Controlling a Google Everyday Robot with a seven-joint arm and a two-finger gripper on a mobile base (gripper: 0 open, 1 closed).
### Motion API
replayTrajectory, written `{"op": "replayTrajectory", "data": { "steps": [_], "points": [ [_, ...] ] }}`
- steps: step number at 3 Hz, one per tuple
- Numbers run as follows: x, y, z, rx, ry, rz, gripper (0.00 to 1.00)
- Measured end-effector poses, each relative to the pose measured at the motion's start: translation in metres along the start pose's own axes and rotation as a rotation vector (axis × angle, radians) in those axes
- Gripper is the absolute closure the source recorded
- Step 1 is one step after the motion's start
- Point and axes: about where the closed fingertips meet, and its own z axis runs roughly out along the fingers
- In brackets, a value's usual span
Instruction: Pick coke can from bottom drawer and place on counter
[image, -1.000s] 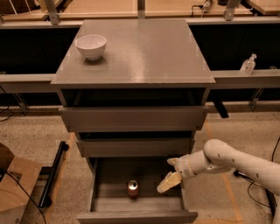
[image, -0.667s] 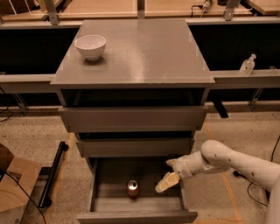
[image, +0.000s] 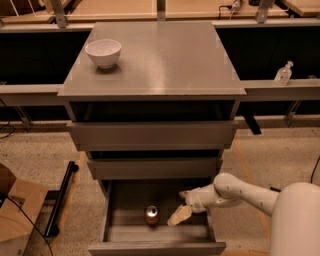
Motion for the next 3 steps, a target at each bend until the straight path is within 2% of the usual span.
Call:
{"op": "replayTrajectory", "data": {
  "steps": [1, 2, 3],
  "points": [
    [0.037, -0.037, 0.059, 0.083, -0.013, 0.070, 0.00],
    [0.034, -0.034, 0.057, 0.076, -0.011, 0.064, 0.00],
    [0.036, -0.043, 0.068, 0.095, -0.071, 0.099, 0.00]
  ]
}}
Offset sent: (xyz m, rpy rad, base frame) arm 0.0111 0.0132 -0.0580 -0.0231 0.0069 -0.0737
